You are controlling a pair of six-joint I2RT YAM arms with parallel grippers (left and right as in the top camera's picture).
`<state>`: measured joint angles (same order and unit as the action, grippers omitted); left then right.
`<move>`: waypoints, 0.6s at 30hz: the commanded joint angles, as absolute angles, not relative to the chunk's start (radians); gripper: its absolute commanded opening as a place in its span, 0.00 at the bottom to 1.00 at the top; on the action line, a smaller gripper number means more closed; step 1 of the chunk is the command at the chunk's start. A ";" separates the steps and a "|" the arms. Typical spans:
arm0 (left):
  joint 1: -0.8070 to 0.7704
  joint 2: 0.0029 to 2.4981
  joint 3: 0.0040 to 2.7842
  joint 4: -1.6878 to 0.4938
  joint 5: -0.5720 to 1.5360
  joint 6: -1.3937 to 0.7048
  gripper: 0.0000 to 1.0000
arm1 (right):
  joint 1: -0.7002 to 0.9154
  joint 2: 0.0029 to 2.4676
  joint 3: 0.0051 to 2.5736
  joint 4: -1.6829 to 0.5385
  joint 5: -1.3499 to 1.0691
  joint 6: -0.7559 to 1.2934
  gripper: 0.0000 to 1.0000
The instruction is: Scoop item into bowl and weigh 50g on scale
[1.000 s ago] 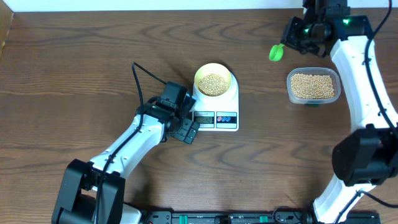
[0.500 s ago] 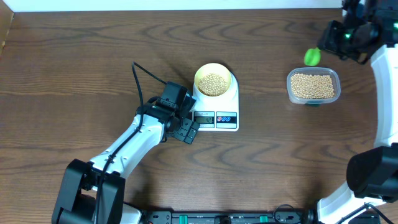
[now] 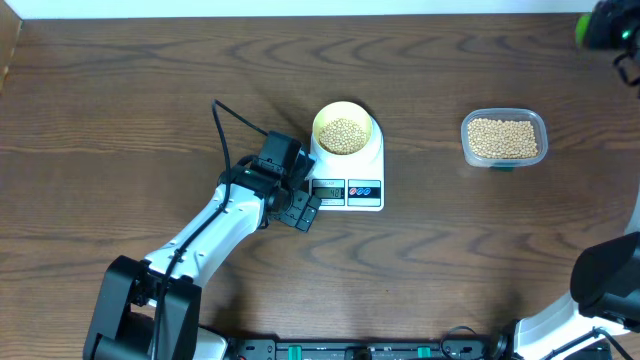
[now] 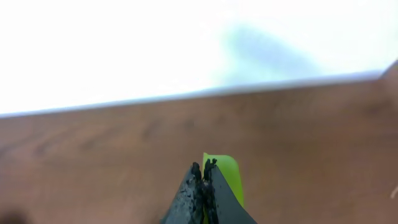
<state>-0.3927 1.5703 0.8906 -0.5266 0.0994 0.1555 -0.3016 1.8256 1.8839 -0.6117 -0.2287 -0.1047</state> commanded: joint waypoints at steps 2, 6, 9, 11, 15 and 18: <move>-0.387 1.577 0.887 -0.529 0.097 0.163 0.98 | -0.305 1.824 1.897 -0.508 -0.215 -0.167 0.01; -0.387 1.577 0.887 -0.530 0.097 0.163 0.98 | -0.305 1.824 1.897 -0.424 -0.216 -0.172 0.01; -0.387 1.577 0.887 -0.529 0.097 0.163 0.98 | -0.298 1.824 1.897 -0.394 -0.216 -0.155 0.01; -0.387 1.577 0.887 -0.529 0.097 0.163 0.98 | -0.293 1.824 1.897 -0.392 -0.215 -0.127 0.01; -0.390 1.577 0.887 -0.529 0.097 0.164 0.98 | -0.281 1.824 1.897 -0.432 -0.216 -0.109 0.01; -0.390 1.577 0.887 -0.529 0.097 0.163 0.98 | -0.276 1.824 1.897 -0.520 -0.216 -0.018 0.01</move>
